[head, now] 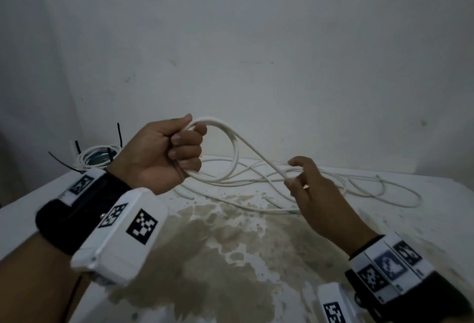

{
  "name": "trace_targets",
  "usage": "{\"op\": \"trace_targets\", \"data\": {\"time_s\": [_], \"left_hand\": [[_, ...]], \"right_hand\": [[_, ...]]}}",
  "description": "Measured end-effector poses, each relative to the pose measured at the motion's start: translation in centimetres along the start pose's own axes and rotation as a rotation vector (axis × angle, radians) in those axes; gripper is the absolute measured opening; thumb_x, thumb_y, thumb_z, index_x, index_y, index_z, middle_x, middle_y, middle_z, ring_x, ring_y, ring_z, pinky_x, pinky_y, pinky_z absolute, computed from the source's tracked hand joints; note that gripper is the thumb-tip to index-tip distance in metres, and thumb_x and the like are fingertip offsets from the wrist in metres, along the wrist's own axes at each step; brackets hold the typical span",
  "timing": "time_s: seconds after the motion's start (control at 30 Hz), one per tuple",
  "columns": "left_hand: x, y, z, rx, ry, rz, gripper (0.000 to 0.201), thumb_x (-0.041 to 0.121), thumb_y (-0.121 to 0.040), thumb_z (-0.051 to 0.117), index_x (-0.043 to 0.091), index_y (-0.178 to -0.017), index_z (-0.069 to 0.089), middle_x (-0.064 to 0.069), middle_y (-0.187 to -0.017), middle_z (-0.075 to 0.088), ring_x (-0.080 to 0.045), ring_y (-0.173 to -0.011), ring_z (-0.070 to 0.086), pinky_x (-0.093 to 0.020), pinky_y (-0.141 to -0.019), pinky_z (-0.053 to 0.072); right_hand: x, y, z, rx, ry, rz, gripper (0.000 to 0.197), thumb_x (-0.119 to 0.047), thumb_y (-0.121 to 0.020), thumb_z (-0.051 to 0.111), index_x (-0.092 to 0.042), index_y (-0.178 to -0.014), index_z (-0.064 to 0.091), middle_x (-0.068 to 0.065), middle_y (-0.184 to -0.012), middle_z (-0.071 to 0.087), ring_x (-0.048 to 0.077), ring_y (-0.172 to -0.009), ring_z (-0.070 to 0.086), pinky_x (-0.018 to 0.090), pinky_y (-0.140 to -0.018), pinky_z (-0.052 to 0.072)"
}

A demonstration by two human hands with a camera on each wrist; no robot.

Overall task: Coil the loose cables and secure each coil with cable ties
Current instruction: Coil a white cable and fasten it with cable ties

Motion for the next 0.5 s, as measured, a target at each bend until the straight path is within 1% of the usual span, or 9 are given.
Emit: {"op": "trace_targets", "data": {"time_s": [0.1,0.13,0.2,0.23,0.3,0.37,0.4,0.47,0.5], "left_hand": [[-0.9,0.4,0.0,-0.021,-0.082,-0.101,0.020,0.028,-0.077,0.059,0.009,-0.071,0.064,0.008,-0.045,0.024,-0.006,-0.042,0.011,-0.019,-0.039,0.024],[-1.3,0.5,-0.1,-0.079,-0.094,-0.155,0.020,0.027,-0.079,0.061,0.008,-0.075,0.064,0.008,-0.046,0.022,-0.006,-0.042,0.012,-0.020,-0.040,0.024],[-1.8,0.6,-0.3,-0.203,-0.080,-0.217,0.021,0.028,-0.085,0.063,0.008,-0.082,0.064,0.008,-0.050,0.023,-0.007,-0.042,0.015,-0.020,-0.042,0.025],[-1.7,0.6,-0.5,-0.253,-0.039,-0.218,0.022,0.028,-0.089,0.060,0.008,-0.085,0.064,0.008,-0.052,0.024,-0.007,-0.043,0.018,-0.020,-0.044,0.026],[-1.1,0.4,-0.8,-0.289,0.065,-0.183,0.026,0.027,-0.097,0.049,0.006,-0.090,0.063,0.008,-0.055,0.028,-0.008,-0.045,0.022,-0.022,-0.048,0.028],[0.0,0.2,-1.7,-0.276,0.131,-0.148,0.032,0.027,-0.101,0.041,0.004,-0.093,0.062,0.007,-0.057,0.030,-0.009,-0.047,0.025,-0.023,-0.052,0.030],[0.6,0.1,-2.4,-0.278,0.157,-0.134,0.036,0.027,-0.102,0.037,0.002,-0.095,0.062,0.006,-0.058,0.032,-0.010,-0.049,0.027,-0.025,-0.054,0.032],[1.6,0.3,-3.2,-0.227,0.189,-0.097,0.039,0.026,-0.103,0.032,0.000,-0.097,0.061,0.004,-0.060,0.034,-0.012,-0.051,0.029,-0.027,-0.057,0.034],[1.9,0.3,-3.1,-0.183,0.177,-0.079,0.034,0.022,-0.100,0.038,0.000,-0.093,0.062,0.005,-0.058,0.033,-0.011,-0.049,0.028,-0.026,-0.055,0.035]], "right_hand": [[0.0,-0.4,-1.2,0.255,0.050,-0.006,0.006,-0.020,-0.098,0.046,-0.022,-0.097,0.041,-0.001,-0.064,0.051,0.013,-0.057,0.049,0.022,-0.047,0.032],[0.3,-0.7,-1.4,0.313,0.071,0.008,0.006,-0.021,-0.098,0.046,-0.020,-0.094,0.042,-0.002,-0.064,0.050,0.013,-0.058,0.048,0.021,-0.048,0.031],[0.6,-1.1,-1.4,0.345,0.110,0.022,0.004,-0.020,-0.098,0.045,-0.017,-0.096,0.044,0.003,-0.070,0.051,0.018,-0.062,0.048,0.021,-0.051,0.032],[0.6,-1.1,-1.2,0.333,0.113,0.014,0.003,-0.017,-0.098,0.045,-0.016,-0.101,0.046,0.006,-0.075,0.052,0.021,-0.065,0.050,0.024,-0.053,0.034],[0.5,-0.7,-0.5,0.281,0.130,-0.070,0.015,-0.007,-0.097,0.046,-0.011,-0.110,0.052,0.011,-0.086,0.056,0.025,-0.073,0.054,0.033,-0.061,0.043],[0.6,-0.1,0.2,0.173,0.162,-0.160,0.020,-0.002,-0.094,0.046,-0.008,-0.108,0.059,0.013,-0.090,0.060,0.028,-0.077,0.057,0.043,-0.069,0.051],[0.6,0.2,0.4,0.095,0.171,-0.176,0.023,-0.004,-0.092,0.045,-0.008,-0.107,0.062,0.012,-0.090,0.061,0.026,-0.078,0.058,0.047,-0.072,0.052],[0.6,0.4,0.6,-0.067,0.151,-0.165,0.035,-0.014,-0.091,0.039,-0.012,-0.116,0.063,0.006,-0.102,0.064,0.019,-0.091,0.058,0.046,-0.086,0.050],[0.5,0.5,0.6,-0.137,0.135,-0.143,0.041,-0.017,-0.092,0.036,-0.016,-0.125,0.059,0.002,-0.115,0.062,0.015,-0.103,0.056,0.040,-0.096,0.046]]}}
Point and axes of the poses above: each hand's wrist, its own y-axis away from the middle knuckle, its own z-axis out of the palm, x = y × z, the point moved 2 cm from there along -y, towards the middle knuckle
